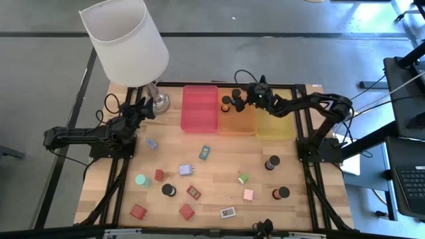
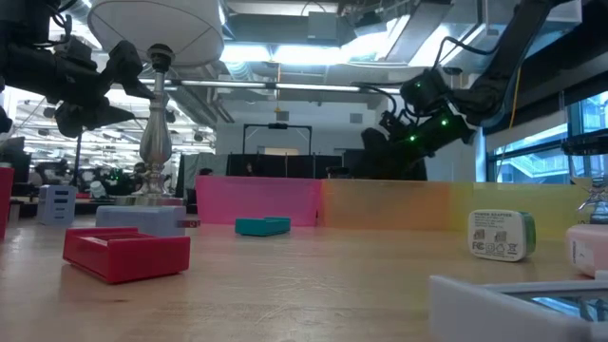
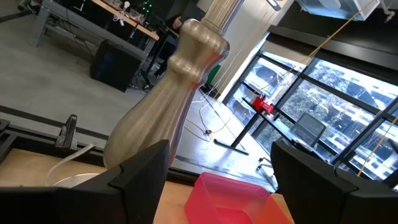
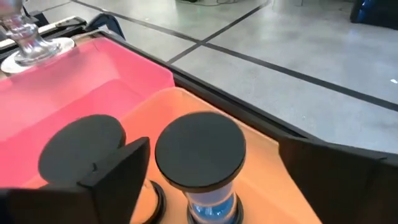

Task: Pick & Place Office items
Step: Put the blue hourglass into the orange bin

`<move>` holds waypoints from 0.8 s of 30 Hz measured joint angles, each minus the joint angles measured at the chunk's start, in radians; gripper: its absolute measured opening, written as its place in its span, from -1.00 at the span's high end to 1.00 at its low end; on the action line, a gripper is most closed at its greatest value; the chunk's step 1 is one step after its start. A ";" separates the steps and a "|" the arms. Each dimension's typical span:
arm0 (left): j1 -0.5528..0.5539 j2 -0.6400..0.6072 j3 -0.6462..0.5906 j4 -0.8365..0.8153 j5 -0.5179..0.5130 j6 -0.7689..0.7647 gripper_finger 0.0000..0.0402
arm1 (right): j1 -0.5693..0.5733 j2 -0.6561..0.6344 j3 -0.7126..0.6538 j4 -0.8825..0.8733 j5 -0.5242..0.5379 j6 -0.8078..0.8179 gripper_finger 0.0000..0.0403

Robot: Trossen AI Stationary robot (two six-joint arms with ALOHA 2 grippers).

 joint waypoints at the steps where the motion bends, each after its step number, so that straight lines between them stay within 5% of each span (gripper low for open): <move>1: 0.000 0.000 0.000 0.000 0.000 0.000 -0.37 | 0.002 -0.007 0.000 -0.005 0.000 0.000 -0.84; 11: 0.000 0.000 0.000 0.000 0.000 0.000 -0.37 | 0.016 -0.151 0.000 -0.150 -0.006 -0.089 -0.94; 24: 0.000 0.000 0.000 0.000 0.000 0.000 -0.37 | 0.077 -0.598 0.000 -0.692 -0.031 -0.212 -0.94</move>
